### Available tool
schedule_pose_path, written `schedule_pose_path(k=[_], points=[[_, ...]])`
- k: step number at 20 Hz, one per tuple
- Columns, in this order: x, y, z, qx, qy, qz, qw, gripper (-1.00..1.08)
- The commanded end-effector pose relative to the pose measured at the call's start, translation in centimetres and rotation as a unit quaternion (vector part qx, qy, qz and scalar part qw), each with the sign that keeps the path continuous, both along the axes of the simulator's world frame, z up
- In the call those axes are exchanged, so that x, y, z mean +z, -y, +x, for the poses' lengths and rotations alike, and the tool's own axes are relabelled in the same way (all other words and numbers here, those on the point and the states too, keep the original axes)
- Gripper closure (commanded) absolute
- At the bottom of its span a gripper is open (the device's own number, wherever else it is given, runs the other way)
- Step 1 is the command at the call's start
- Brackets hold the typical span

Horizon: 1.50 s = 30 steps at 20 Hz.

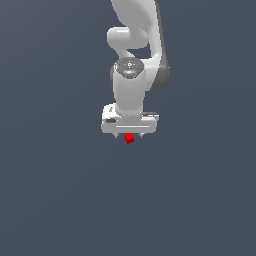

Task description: Pick up the red cube and move it to a goal position.

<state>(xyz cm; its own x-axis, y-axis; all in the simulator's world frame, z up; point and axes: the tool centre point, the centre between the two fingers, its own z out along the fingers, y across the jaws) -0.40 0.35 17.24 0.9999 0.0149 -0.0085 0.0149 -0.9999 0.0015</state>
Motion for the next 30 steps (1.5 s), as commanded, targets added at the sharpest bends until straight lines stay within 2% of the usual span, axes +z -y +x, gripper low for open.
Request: schedule_pose_path(k=[1,11,24,30], points=[[0.0,0.0,0.0,0.0,0.0,0.0,1.0,-0.92],[-2.2,-0.3,-1.4,0.023,0.001,0.0,0.9997,-0.92],[-10.6,-0.8,-6.5,0.112,0.003,0.002,0.9937,-0.92],[-13.6,-0.7,-8.2,0.143,0.004,0.002,0.9898,-0.92]])
